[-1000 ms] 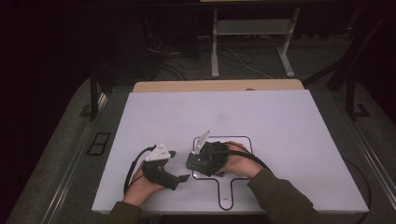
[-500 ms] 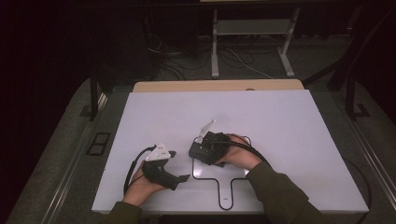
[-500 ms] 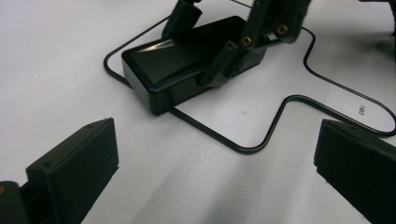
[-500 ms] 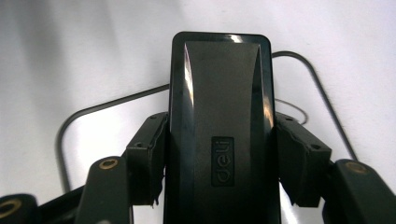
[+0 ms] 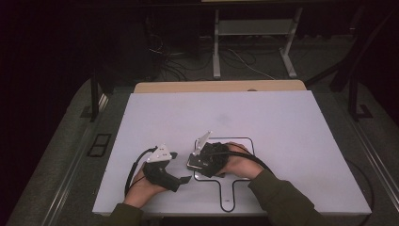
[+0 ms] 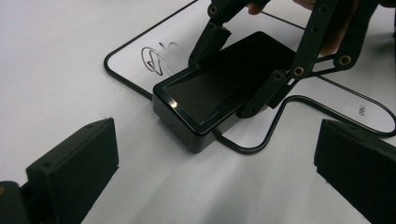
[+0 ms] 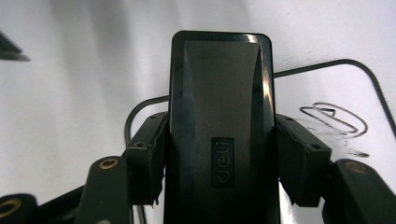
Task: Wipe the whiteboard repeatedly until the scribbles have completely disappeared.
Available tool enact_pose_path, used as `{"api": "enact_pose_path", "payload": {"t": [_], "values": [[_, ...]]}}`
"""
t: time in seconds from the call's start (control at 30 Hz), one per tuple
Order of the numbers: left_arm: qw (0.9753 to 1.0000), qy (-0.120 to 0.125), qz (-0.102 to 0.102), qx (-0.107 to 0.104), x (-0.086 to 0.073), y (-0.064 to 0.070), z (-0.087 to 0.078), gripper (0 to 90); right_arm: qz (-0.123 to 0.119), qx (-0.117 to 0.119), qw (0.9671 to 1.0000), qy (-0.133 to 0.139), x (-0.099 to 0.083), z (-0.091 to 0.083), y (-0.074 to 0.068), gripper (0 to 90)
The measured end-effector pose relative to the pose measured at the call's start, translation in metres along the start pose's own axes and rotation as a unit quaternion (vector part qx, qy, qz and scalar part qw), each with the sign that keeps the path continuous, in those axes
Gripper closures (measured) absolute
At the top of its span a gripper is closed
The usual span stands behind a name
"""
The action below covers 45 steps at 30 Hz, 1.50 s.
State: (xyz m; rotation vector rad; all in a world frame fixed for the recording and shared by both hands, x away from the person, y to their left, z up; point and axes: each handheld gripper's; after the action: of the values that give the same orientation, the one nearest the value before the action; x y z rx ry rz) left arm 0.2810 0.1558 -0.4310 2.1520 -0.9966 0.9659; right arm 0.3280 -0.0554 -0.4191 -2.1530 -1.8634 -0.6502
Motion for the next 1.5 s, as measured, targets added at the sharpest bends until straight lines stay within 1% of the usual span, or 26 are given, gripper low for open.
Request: {"api": "enact_pose_path", "payload": {"t": [0.07, 0.1, 0.17, 0.23, 0.27, 0.3, 0.33, 0.37, 0.4, 0.47, 0.5, 0.53, 0.57, 0.63, 0.77, 0.87, 0.9, 0.93, 0.97, 1.0, 1.1, 1.13, 1.3, 1.43, 1.47, 1.5], "values": [[1.0000, 0.000, 0.000, 0.000, 0.000, 0.000, 0.000, 0.0, -0.001, 0.002, 1.0000, 0.000, -0.001, 0.000, 0.002, 38.8], [1.0000, 0.001, -0.001, 0.000, 0.000, 0.000, 0.000, 0.0, 0.004, 0.002, 1.0000, 0.001, -0.001, 0.000, 0.002, 38.8], [1.0000, 0.001, -0.001, 0.001, 0.000, 0.000, -0.001, 0.0, 0.007, -0.012, 0.9999, 0.000, -0.002, 0.000, 0.005, 38.8], [1.0000, 0.001, -0.001, 0.001, 0.000, -0.001, -0.001, 0.0, 0.013, -0.009, 0.9999, 0.000, -0.002, 0.000, 0.007, 38.8], [1.0000, 0.001, -0.001, 0.002, 0.000, -0.001, -0.001, 0.0, 0.012, -0.012, 0.9999, -0.002, -0.002, 0.000, 0.006, 38.8], [1.0000, 0.001, -0.001, 0.001, 0.000, -0.001, 0.000, 0.0, 0.004, -0.012, 0.9999, -0.004, -0.002, 0.000, 0.005, 38.8], [1.0000, 0.000, -0.001, 0.001, 0.000, -0.001, 0.000, 0.0, 0.008, -0.003, 1.0000, -0.002, -0.001, 0.000, 0.002, 38.8], [1.0000, 0.000, -0.002, 0.000, 0.000, -0.001, 0.000, 0.0, 0.002, 0.002, 1.0000, -0.002, -0.001, -0.001, -0.001, 38.8], [1.0000, -0.001, -0.003, 0.000, 0.000, -0.001, 0.000, 0.0, -0.008, 0.005, 0.9999, -0.005, 0.000, -0.001, -0.003, 38.8], [1.0000, -0.001, -0.001, 0.001, 0.000, 0.000, 0.000, 0.0, -0.012, 0.005, 0.9999, -0.006, 0.000, -0.001, -0.006, 38.8], [1.0000, -0.001, 0.000, 0.001, 0.000, 0.000, 0.000, 0.0, -0.008, 0.009, 0.9999, -0.005, 0.000, -0.001, -0.005, 38.8], [1.0000, -0.001, 0.000, 0.002, 0.000, 0.000, 0.000, 0.0, -0.007, 0.009, 0.9999, -0.003, 0.000, -0.001, -0.004, 38.8], [1.0000, 0.000, -0.001, 0.002, 0.000, 0.000, 0.000, 0.0, -0.002, 0.002, 1.0000, -0.003, 0.000, -0.001, -0.002, 38.8], [1.0000, -0.001, 0.000, 0.002, 0.000, 0.000, 0.000, 0.0, 0.003, -0.004, 1.0000, -0.004, -0.001, 0.000, 0.005, 38.8], [1.0000, -0.001, -0.001, 0.001, 0.000, 0.000, 0.000, 0.0, 0.025, -0.009, 0.9996, -0.001, -0.002, 0.002, 0.016, 38.8], [1.0000, 0.001, -0.003, 0.002, 0.000, 0.000, 0.000, 0.0, 0.032, -0.019, 0.9993, -0.003, -0.002, 0.003, 0.025, 38.8], [1.0000, 0.001, -0.003, 0.001, 0.000, 0.000, 0.000, 0.0, 0.038, -0.020, 0.9991, -0.003, -0.002, 0.004, 0.028, 38.8], [1.0000, 0.000, -0.003, 0.002, 0.000, 0.000, 0.000, 0.0, 0.038, -0.021, 0.9990, -0.003, -0.003, 0.004, 0.030, 38.8], [1.0000, 0.000, -0.003, 0.001, 0.000, 0.000, 0.000, 0.0, 0.046, -0.020, 0.9987, -0.001, -0.002, 0.004, 0.031, 38.8], [1.0000, 0.000, -0.003, 0.001, 0.000, 0.000, 0.000, 0.0, 0.042, -0.025, 0.9988, -0.004, -0.002, 0.005, 0.033, 38.8], [1.0000, 0.000, -0.002, 0.001, 0.000, 0.000, 0.000, 0.0, 0.050, -0.029, 0.9983, -0.006, 0.000, 0.006, 0.037, 38.8], [1.0000, -0.001, 0.000, 0.002, 0.000, 0.000, 0.000, 0.0, 0.049, -0.033, 0.9982, -0.008, 0.000, 0.006, 0.040, 38.8], [1.0000, -0.002, -0.001, 0.001, 0.000, 0.000, 0.000, 0.0, 0.062, -0.037, 0.9974, -0.009, 0.000, 0.008, 0.051, 38.8], [1.0000, -0.001, 0.000, 0.002, 0.000, 0.000, 0.000, 0.0, 0.078, -0.039, 0.9962, -0.007, 0.000, 0.009, 0.058, 38.8], [1.0000, -0.001, 0.000, 0.001, 0.000, 0.000, 0.000, 0.0, 0.075, -0.042, 0.9962, -0.009, -0.001, 0.009, 0.061, 38.8], [1.0000, -0.001, 0.000, 0.001, 0.000, 0.000, 0.000, 0.0, 0.084, -0.038, 0.9957, -0.004, -0.001, 0.010, 0.062, 38.8]]}}
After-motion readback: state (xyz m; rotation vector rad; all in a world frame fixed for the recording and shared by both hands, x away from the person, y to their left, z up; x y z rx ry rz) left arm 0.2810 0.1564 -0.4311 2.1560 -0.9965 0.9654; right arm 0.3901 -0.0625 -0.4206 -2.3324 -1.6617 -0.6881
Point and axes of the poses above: each handheld gripper's, and its own axes: z roughly forward along the jaws, x roughly out of its top, y roughly to its right, and after that the axes turned 6 degrees about -z, right-handed
